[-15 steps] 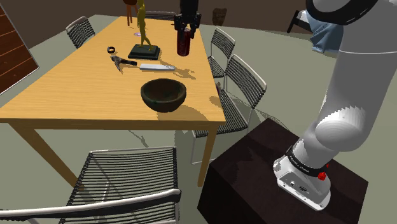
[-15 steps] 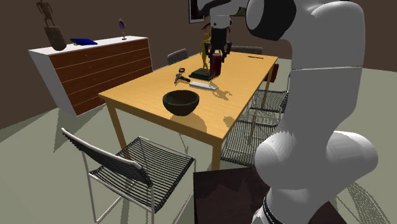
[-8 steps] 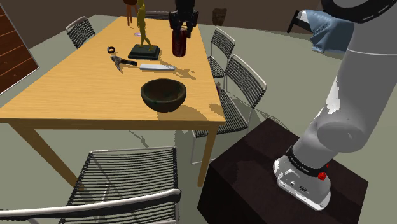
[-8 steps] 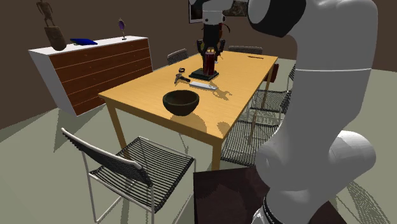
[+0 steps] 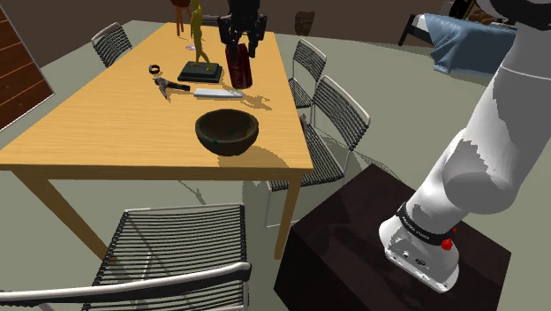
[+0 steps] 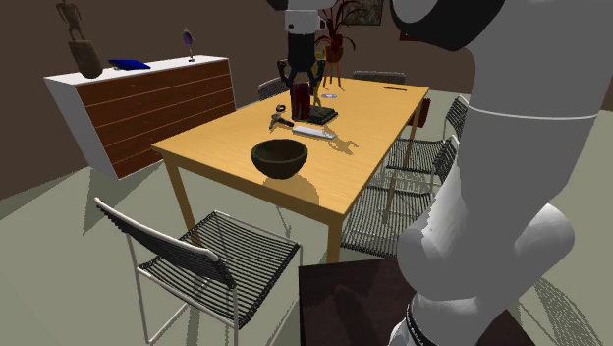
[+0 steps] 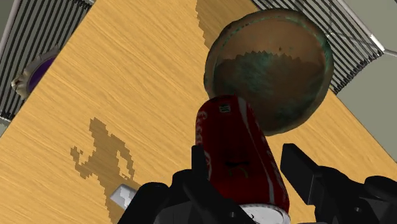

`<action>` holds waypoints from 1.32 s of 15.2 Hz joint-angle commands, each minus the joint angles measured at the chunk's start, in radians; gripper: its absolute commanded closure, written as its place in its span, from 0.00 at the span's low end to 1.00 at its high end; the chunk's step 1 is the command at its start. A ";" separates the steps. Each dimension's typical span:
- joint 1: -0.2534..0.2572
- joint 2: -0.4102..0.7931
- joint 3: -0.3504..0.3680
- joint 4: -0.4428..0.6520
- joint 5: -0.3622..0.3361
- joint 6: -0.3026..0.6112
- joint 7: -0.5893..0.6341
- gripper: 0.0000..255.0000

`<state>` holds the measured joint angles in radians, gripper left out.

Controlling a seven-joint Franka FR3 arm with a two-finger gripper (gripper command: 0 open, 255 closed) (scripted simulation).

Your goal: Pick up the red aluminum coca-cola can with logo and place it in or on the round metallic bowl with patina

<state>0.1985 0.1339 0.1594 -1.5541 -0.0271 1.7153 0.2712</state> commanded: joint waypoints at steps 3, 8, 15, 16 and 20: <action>0.051 -0.033 0.039 -0.027 -0.002 -0.007 0.091 1.00; 0.085 -0.051 0.068 -0.065 -0.003 0.012 0.156 1.00; 0.084 -0.056 0.067 -0.164 -0.002 0.107 0.156 1.00; 0.084 -0.055 0.067 -0.177 -0.002 0.120 0.156 1.00; 0.084 -0.052 0.067 -0.226 -0.004 0.173 0.158 1.00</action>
<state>0.2831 0.0837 0.2269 -1.7624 -0.0309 1.8710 0.4301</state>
